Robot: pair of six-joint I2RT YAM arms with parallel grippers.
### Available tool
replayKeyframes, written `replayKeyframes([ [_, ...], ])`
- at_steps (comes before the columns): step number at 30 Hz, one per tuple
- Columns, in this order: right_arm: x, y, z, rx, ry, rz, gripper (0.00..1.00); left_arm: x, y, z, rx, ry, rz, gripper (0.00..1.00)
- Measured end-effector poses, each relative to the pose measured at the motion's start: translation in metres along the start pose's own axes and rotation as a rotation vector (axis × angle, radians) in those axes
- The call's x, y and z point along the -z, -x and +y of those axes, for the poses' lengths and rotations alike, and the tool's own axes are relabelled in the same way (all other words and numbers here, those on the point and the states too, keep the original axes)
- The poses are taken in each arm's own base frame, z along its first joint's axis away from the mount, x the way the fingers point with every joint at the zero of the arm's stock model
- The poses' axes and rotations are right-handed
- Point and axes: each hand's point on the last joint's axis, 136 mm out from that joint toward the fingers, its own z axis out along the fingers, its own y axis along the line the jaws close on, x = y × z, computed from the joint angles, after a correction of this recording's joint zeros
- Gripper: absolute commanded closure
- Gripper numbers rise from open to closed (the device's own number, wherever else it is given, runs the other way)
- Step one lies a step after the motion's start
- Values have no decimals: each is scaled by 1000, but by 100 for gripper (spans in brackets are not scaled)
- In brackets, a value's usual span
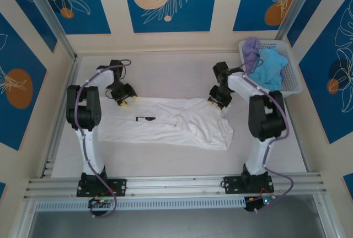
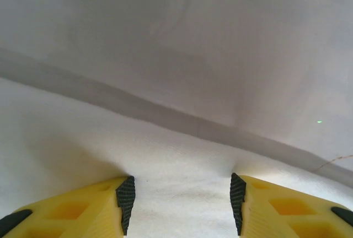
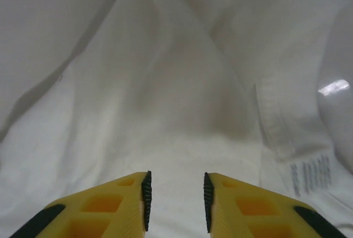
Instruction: Fold and stack the t-shirts
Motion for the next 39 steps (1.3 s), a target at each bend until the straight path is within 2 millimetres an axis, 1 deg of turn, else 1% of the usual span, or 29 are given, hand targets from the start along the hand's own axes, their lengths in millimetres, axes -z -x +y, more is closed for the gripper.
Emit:
replayKeyframes([
  [1,-13,4,1,-22,-31,15,69,1,0,2,3,1,-3,48],
  [3,-31,7,-2,-60,-83,45,69,1,0,8,13,9,-5,48],
  [5,-27,12,3,-97,-98,52,69,2,1,13,24,12,-8,47],
  [6,-26,17,9,-112,-96,45,68,3,2,17,32,18,-11,47],
  [8,-28,29,21,-134,-91,32,66,4,2,26,54,19,-15,47],
  [11,-34,48,45,-159,-79,23,65,9,0,46,110,20,-18,45],
  [12,-34,55,55,-163,-69,19,65,10,0,51,126,20,-18,45],
  [14,-37,71,80,-164,-24,6,65,12,-1,58,144,19,-16,44],
  [18,-40,104,137,-149,120,-45,60,14,-5,61,146,18,-15,40],
  [21,-41,115,172,-123,247,-70,54,16,-9,64,132,28,-7,35],
  [23,-41,119,190,-104,316,-83,50,20,-13,68,120,51,-2,29],
  [26,-39,126,214,-65,407,-120,45,32,-16,76,105,99,-8,23],
  [28,-35,132,226,-46,460,-140,40,46,-15,75,86,108,-41,23],
  [30,-28,134,237,-24,505,-155,39,66,-16,66,43,103,-94,23],
  [31,-26,134,239,-19,516,-156,37,74,-17,60,22,96,-119,23],
  [33,-17,134,243,0,538,-163,35,84,-29,45,-39,74,-149,23],
  [34,-13,133,243,12,541,-163,35,85,-39,38,-71,67,-149,22],
  [35,-6,131,242,31,543,-167,34,82,-52,32,-108,63,-138,23],
  [37,15,124,240,86,537,-183,32,71,-81,24,-184,72,-95,25],
  [39,53,117,234,163,524,-240,32,56,-109,22,-250,87,-38,35],
])
